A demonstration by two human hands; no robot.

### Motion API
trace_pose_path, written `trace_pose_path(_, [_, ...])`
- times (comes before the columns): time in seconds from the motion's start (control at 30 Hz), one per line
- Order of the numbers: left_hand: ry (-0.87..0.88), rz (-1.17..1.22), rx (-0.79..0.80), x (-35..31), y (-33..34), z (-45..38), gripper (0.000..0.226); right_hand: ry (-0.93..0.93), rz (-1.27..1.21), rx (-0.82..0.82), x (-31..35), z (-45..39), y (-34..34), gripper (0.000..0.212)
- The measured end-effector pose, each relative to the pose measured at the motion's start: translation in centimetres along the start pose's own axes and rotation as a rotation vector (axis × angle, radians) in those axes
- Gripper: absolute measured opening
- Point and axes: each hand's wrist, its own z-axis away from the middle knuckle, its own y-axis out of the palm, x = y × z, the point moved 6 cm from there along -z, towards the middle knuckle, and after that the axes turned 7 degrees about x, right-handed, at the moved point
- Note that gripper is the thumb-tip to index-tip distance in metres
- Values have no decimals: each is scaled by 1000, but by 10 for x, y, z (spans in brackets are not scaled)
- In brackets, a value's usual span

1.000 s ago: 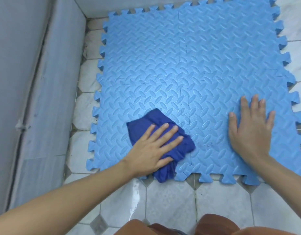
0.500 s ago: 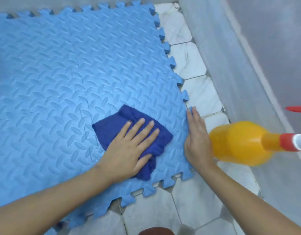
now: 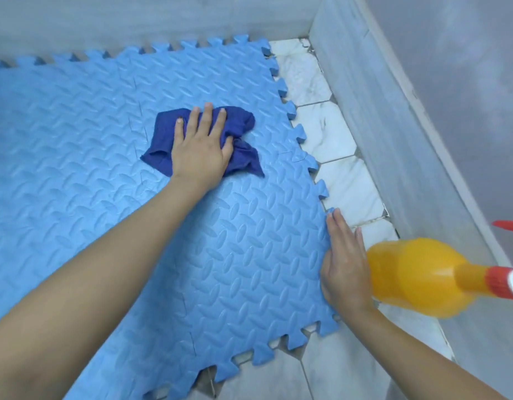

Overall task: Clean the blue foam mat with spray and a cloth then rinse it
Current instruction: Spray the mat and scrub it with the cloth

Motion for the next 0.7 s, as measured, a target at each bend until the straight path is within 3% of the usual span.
trace_pose_path(0.13, [-146,48,-67,71,-9,41,57,6,-14,-24,0,2,-3,61])
trace_pose_path(0.3, [-124,76,-45,102,0,110,62,139,-81,-68,28,-20,-7,43])
trace_pose_path(0.5, [-141,85,-14,98,11,144,67,-349,96,170,152,-85,35,59])
trace_pose_path(0.7, [-36,33,161,99,13,173,75,-334,201,237,158,-87,32,60])
